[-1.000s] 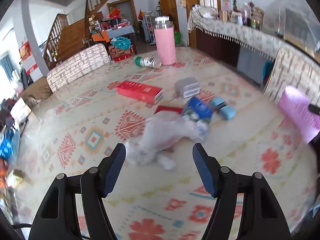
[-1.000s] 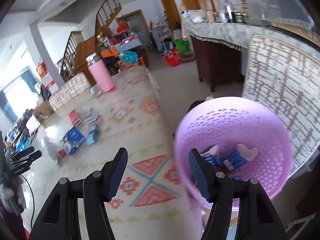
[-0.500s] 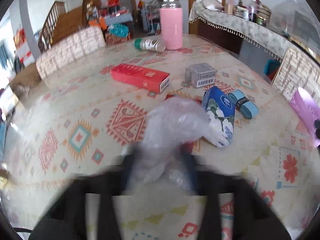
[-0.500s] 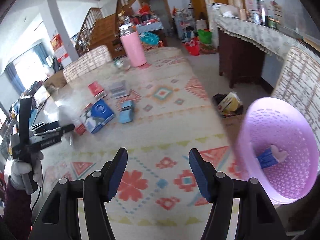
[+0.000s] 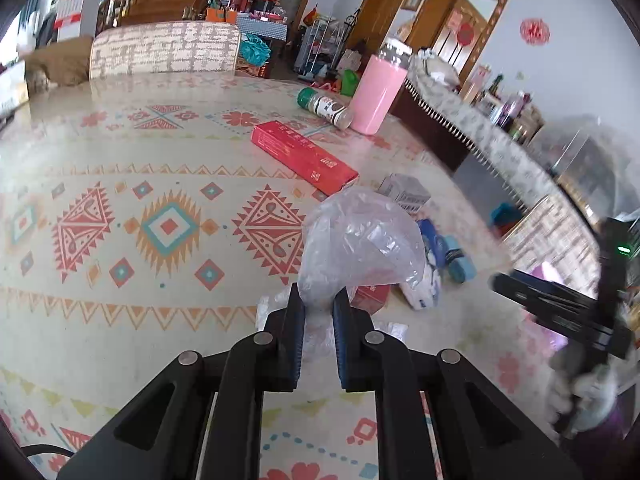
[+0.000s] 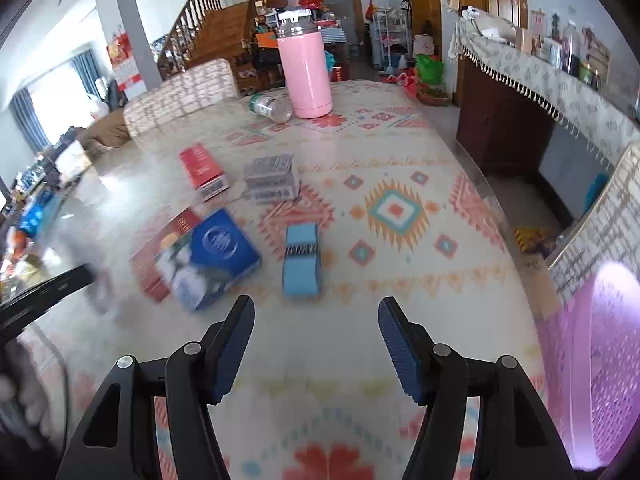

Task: Collect trash
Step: 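Grasp the clear plastic bag with the left tool while the right grasps the light blue box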

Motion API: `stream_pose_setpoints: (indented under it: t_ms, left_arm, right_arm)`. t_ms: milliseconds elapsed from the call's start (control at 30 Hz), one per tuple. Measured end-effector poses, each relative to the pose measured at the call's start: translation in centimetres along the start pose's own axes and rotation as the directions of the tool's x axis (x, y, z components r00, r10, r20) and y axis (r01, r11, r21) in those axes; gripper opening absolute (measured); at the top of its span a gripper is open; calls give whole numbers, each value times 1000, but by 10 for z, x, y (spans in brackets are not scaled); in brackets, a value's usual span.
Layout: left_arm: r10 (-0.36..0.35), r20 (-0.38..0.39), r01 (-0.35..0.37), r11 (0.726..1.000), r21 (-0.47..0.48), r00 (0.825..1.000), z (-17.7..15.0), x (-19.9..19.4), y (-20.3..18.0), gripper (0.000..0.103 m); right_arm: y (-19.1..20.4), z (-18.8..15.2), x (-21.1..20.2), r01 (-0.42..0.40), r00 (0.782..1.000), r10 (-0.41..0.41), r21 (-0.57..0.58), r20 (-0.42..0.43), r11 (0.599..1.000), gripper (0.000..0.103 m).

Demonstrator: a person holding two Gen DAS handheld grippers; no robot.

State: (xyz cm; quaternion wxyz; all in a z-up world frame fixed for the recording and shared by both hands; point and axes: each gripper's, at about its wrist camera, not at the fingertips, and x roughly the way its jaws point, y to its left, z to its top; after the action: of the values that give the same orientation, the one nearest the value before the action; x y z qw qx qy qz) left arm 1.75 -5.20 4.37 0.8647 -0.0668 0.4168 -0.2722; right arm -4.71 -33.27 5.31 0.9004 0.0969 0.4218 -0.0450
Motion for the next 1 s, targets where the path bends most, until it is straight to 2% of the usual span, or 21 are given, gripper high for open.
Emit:
stream_pose_setpoints:
  t_ms: [200,367,467,533,767,1000]
  left_arm:
    - [-41,18,42,999,-30,999,3,-6,7,13]
    - [-46,20,47,999,-28,999,4,-6,6,13]
    - [-54,26,55,998,-20,998,3,-7,3,13]
    - [-61,30,62,998,-19,998,4,-7,2,13]
    - [-61,31,62,998,-30,998,3,-8,5,13]
    - [-57,26,58,997,-41,998,2,-6,6,13]
  right_arm:
    - [12,22,45,96,994,-98,-50,-45,994,69]
    - [19,25,64,129,989,-132,-56,-69,990,68]
    - [22,25,64,125,989,-129,-58,-66,990,53]
    - [22,25,62,133,988,-137,-60,-68,989,29]
    - [9,15,32,131,991,-131,-18,-39,991,28]
    - [-9,-10,-15,76,997,-76,37,-11,996,28]
